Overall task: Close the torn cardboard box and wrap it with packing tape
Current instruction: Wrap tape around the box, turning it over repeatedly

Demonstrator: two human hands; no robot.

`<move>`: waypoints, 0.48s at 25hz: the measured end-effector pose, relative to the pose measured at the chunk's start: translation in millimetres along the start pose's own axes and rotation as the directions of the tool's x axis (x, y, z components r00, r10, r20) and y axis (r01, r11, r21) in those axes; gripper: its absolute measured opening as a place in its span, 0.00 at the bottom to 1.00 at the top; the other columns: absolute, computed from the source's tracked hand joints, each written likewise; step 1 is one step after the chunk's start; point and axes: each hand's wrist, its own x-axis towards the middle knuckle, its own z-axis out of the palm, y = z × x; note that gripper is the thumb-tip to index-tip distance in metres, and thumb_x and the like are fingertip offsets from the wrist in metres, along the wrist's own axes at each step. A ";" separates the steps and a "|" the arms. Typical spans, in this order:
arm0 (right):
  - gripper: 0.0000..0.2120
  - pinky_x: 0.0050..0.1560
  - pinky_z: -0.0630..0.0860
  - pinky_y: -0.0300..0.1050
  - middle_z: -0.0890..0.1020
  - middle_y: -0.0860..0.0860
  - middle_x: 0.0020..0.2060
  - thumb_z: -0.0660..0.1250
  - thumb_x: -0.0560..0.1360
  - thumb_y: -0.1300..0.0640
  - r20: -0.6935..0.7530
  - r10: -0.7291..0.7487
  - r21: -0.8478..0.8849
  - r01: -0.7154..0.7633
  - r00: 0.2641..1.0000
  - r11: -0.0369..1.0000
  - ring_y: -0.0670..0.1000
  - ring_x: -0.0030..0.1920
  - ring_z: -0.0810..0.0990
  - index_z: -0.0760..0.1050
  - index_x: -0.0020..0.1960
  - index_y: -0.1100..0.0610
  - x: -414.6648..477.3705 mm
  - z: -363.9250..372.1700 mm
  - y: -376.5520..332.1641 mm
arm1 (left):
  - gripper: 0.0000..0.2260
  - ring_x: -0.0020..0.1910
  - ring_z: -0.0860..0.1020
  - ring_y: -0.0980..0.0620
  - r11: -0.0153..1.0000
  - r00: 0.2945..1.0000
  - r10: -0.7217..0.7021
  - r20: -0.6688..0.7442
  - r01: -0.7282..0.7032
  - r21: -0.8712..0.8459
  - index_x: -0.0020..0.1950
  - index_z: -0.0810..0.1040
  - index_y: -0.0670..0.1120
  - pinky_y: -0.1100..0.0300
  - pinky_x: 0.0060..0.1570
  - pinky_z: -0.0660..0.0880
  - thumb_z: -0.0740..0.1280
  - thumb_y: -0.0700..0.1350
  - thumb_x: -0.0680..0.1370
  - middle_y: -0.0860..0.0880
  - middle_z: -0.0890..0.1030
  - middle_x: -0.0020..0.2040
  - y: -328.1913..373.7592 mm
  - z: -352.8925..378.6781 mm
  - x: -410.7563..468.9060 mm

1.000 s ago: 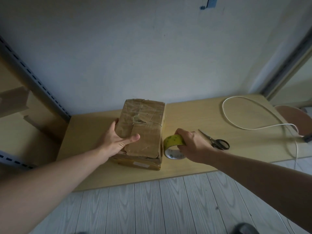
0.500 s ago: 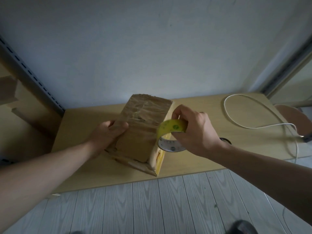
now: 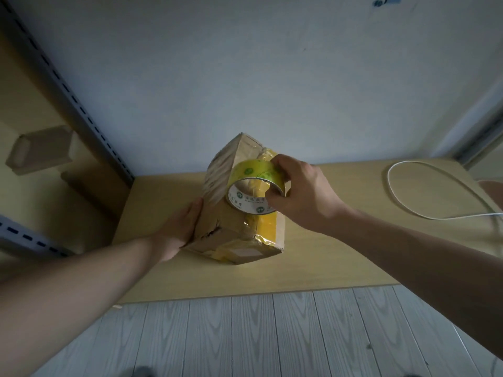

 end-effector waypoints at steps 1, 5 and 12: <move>0.13 0.32 0.68 0.31 0.78 0.45 0.38 0.72 0.69 0.58 0.026 0.019 0.014 -0.019 0.999 1.000 0.45 0.37 0.76 0.70 0.48 0.47 2.2 4.4 0.4 | 0.28 0.65 0.77 0.48 0.995 0.999 0.024 -0.044 -0.019 0.097 0.72 0.74 0.53 0.46 0.71 0.69 0.54 0.68 0.81 0.48 0.78 0.69 -3.1 -1.4 0.0; 0.14 0.30 0.68 0.29 0.79 0.44 0.40 0.72 0.69 0.56 0.049 0.106 0.113 -0.111 0.993 0.987 0.48 0.40 0.77 0.71 0.48 0.44 10.6 23.2 0.1 | 0.24 0.72 0.70 0.47 0.921 0.937 0.346 -0.049 -0.329 0.208 0.81 0.58 0.51 0.53 0.66 0.69 0.59 0.47 0.85 0.45 0.68 0.76 27.2 -11.6 -16.1; 0.14 0.35 0.70 0.33 0.80 0.46 0.45 0.72 0.72 0.51 0.031 0.041 0.116 -0.044 0.999 0.992 0.48 0.44 0.78 0.76 0.56 0.51 25.9 41.9 -14.1 | 0.36 0.66 0.77 0.56 0.913 0.799 0.289 0.527 -0.395 0.098 0.75 0.64 0.46 0.65 0.61 0.74 0.74 0.49 0.70 0.49 0.77 0.67 88.0 -32.0 -35.2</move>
